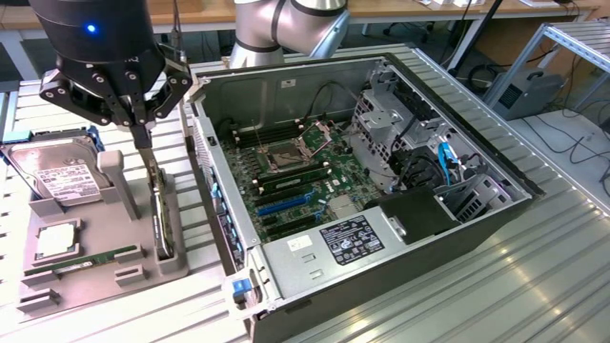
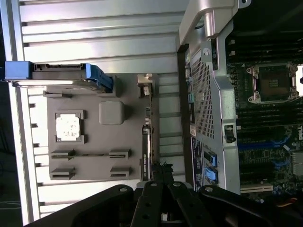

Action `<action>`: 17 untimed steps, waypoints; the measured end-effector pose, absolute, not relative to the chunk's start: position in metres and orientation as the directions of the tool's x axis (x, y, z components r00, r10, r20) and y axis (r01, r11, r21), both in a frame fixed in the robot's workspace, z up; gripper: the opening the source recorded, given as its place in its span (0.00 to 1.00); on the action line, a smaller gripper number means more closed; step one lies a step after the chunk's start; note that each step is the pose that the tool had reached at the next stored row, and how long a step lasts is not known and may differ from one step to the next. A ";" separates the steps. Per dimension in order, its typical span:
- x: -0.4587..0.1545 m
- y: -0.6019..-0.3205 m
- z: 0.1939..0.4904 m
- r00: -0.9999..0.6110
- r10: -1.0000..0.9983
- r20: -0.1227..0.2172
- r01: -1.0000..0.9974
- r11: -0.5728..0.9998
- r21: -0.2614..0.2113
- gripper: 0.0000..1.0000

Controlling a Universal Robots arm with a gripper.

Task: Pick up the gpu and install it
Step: 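Reach for the gpu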

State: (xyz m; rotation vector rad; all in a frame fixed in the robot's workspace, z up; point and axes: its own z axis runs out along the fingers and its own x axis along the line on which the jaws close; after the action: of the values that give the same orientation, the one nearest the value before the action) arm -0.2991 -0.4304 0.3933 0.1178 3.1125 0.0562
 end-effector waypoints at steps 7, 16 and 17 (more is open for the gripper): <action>-0.299 -0.434 0.393 -0.997 0.076 -0.025 0.075 0.997 0.035 0.11; -0.299 -0.442 0.393 -0.997 0.076 -0.025 0.075 0.997 0.031 0.11; -0.299 -0.442 0.393 -0.997 0.076 -0.026 0.075 0.997 0.031 0.11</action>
State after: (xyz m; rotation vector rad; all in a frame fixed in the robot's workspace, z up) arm -0.2991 -0.4424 0.3932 0.1177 3.1123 0.0466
